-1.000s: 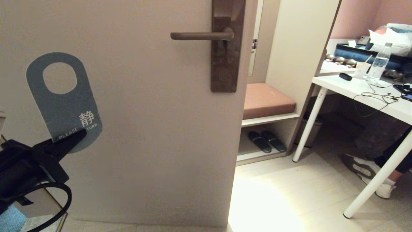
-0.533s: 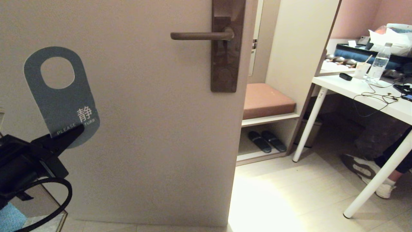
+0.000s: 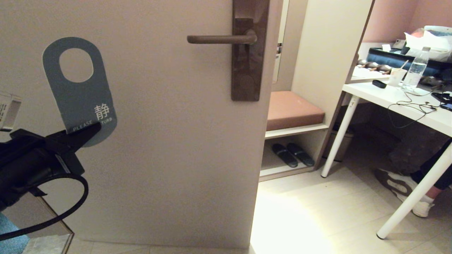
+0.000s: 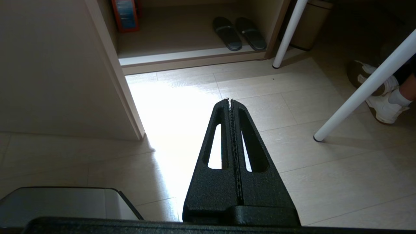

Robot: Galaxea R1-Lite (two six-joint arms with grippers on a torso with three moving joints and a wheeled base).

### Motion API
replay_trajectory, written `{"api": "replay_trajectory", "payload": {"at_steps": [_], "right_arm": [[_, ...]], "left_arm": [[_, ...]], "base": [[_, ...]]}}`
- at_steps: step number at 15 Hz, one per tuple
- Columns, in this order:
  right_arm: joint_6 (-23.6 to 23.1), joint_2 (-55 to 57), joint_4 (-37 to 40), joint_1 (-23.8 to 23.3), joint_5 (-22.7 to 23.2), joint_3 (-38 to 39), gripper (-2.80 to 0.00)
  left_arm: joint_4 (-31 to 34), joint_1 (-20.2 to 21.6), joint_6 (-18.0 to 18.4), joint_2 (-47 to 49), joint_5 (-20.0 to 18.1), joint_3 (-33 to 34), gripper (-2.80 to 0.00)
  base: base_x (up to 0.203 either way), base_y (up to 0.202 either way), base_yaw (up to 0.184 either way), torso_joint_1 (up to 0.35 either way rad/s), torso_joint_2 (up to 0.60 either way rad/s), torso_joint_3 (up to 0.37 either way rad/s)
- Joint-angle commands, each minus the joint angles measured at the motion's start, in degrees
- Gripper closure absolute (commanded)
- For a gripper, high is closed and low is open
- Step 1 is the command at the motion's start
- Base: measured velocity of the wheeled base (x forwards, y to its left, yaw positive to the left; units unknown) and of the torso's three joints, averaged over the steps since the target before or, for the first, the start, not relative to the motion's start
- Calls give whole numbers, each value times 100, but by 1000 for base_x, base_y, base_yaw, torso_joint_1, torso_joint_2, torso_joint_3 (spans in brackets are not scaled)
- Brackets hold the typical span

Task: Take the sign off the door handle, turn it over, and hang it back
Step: Hang the sign back with the other side facing out

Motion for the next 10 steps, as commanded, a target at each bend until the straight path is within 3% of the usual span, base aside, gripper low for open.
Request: {"api": "replay_trajectory", "payload": {"at_steps": [1, 4, 7, 10], "right_arm": [[-5, 18, 0, -1, 1, 0, 0], [-5, 12, 0, -1, -5, 0, 0], [-5, 9, 0, -1, 1, 0, 0], [-5, 17, 0, -1, -5, 0, 0]], "left_arm": [[93, -15, 53, 162, 3, -210, 0], [643, -189, 105, 344, 61, -670, 0], [1351, -594, 99, 461, 455, -1074, 0], [1603, -816, 101, 700, 566, -1494, 0]], "base": [[0, 0, 0, 0, 0, 0], [0, 0, 0, 0, 0, 0], [0, 0, 0, 0, 0, 0], [0, 0, 0, 0, 0, 0]]}}
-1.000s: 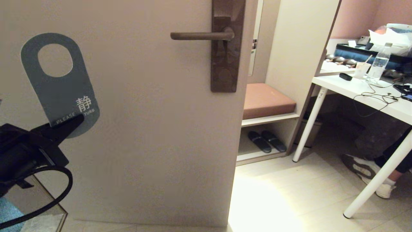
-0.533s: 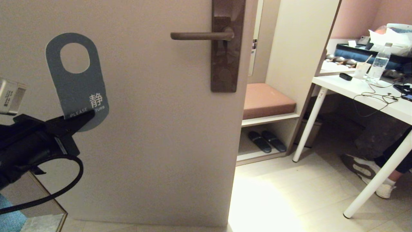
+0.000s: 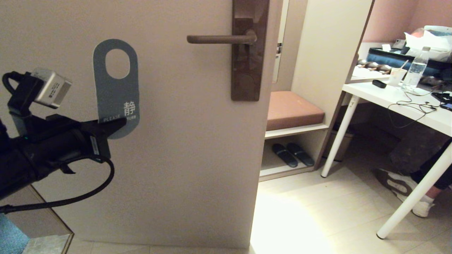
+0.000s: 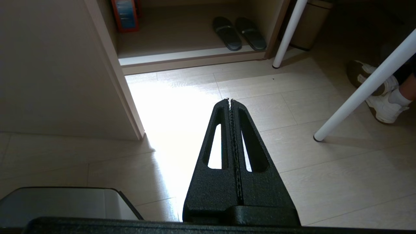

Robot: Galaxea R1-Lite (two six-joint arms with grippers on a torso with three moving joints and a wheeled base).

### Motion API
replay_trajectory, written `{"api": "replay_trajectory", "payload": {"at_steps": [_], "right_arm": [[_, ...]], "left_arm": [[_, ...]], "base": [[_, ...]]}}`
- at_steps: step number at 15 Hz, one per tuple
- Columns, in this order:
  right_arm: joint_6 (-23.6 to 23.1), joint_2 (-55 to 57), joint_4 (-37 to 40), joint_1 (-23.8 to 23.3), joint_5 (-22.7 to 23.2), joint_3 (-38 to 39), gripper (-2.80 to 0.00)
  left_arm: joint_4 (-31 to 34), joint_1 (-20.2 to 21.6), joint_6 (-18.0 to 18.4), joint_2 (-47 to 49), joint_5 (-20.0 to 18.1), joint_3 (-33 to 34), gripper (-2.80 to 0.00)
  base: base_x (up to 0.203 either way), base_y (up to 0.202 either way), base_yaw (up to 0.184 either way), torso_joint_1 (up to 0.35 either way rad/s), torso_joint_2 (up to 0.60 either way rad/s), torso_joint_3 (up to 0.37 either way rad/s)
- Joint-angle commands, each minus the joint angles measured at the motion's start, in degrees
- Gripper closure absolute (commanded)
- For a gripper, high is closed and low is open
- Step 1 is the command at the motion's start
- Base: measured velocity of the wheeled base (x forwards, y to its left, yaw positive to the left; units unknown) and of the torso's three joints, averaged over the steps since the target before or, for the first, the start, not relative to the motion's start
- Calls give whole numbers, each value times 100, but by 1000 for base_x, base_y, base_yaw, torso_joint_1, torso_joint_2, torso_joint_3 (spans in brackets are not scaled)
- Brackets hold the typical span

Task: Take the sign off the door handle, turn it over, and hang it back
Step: Hang the sign back with the other side facing out

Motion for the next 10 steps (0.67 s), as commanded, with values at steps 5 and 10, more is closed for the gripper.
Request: {"api": "replay_trajectory", "payload": {"at_steps": [5, 10], "right_arm": [[-4, 13, -2, -1, 1, 0, 0], [-4, 7, -2, -1, 1, 0, 0]], "left_arm": [[192, -275, 7, 573, 154, -829, 0], [194, -364, 7, 890, 156, -1292, 0]], "base": [[0, 0, 0, 0, 0, 0], [0, 0, 0, 0, 0, 0]]}}
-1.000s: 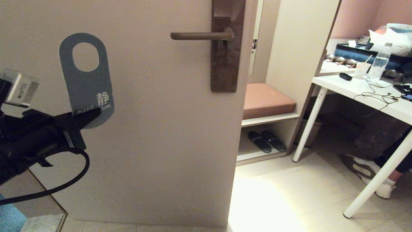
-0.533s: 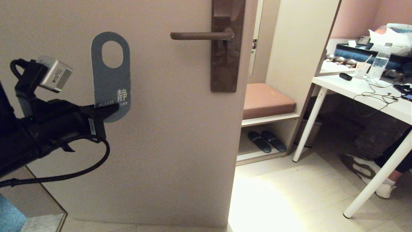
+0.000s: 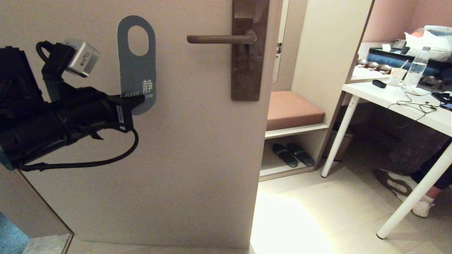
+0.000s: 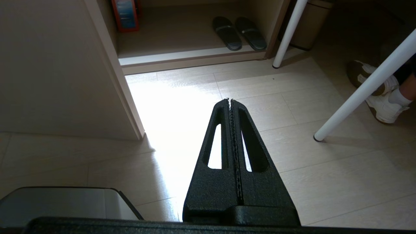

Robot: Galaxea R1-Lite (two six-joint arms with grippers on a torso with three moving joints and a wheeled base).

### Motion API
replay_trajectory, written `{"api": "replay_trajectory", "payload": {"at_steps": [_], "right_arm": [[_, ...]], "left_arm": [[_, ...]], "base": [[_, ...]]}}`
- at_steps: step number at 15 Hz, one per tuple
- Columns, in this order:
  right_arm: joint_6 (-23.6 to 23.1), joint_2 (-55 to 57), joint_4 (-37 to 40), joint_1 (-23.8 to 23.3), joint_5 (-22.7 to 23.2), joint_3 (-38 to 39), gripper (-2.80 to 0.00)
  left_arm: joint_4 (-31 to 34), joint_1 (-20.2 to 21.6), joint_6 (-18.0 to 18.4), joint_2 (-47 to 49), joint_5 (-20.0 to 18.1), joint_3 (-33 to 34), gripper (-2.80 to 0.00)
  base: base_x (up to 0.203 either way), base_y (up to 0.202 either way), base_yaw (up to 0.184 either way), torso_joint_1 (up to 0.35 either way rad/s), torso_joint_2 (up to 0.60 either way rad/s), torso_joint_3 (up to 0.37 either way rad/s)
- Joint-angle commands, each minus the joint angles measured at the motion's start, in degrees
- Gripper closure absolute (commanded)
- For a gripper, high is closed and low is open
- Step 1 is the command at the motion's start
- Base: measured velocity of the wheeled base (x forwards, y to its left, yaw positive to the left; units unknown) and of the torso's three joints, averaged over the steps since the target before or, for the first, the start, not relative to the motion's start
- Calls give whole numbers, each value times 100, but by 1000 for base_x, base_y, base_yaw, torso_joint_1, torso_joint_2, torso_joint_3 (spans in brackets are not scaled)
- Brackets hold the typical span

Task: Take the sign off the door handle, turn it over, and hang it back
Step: Hang the sign back with the other side facing out

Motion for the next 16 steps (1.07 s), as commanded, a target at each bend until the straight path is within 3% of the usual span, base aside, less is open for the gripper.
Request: {"api": "replay_trajectory", "payload": {"at_steps": [1, 16], "right_arm": [[-5, 7, 0, -1, 0, 0, 0], [-5, 11, 0, -1, -4, 0, 0]], "left_arm": [[-19, -16, 3, 169, -5, -148, 0], [-8, -769, -5, 320, 531, -468, 0]], "base": [[0, 0, 0, 0, 0, 0], [0, 0, 0, 0, 0, 0]]}}
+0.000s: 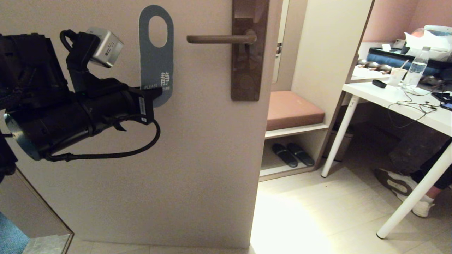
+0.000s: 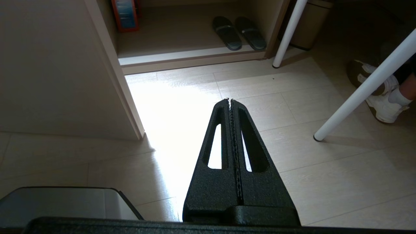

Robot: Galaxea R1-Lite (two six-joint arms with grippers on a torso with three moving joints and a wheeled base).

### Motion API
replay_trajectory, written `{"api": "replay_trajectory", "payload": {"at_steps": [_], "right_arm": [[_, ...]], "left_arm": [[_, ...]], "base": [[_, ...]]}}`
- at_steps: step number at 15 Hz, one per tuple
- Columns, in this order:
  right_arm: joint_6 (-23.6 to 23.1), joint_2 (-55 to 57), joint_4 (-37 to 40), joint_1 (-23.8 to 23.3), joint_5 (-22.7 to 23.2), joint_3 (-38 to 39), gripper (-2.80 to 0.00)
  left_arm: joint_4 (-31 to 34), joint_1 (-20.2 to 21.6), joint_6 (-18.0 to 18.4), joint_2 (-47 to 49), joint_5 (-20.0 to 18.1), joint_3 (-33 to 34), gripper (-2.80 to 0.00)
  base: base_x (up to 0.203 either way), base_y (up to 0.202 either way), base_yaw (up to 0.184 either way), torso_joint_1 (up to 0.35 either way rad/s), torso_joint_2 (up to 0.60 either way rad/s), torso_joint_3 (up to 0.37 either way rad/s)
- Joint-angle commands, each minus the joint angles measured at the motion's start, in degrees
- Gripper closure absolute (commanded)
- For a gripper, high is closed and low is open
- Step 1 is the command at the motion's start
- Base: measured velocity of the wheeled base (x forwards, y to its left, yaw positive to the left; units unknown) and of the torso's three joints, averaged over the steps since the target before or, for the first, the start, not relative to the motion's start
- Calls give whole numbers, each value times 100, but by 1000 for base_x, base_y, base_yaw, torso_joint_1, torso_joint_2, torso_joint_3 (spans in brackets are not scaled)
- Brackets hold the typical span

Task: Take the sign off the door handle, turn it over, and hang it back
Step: Hang the sign back with the other side facing out

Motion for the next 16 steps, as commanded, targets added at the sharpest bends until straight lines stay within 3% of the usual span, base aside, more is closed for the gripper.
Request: {"api": "replay_trajectory", "payload": {"at_steps": [1, 7, 16], "right_arm": [[-4, 12, 0, -1, 3, 0, 0], [-4, 12, 0, -1, 3, 0, 0], [-4, 12, 0, -1, 3, 0, 0]], "left_arm": [[26, -108, 1, 63, 32, -31, 0], [425, -141, -8, 213, 47, -337, 0], [773, -117, -1, 286, 384, -652, 0]], "base": [[0, 0, 0, 0, 0, 0], [0, 0, 0, 0, 0, 0], [0, 0, 0, 0, 0, 0]]}}
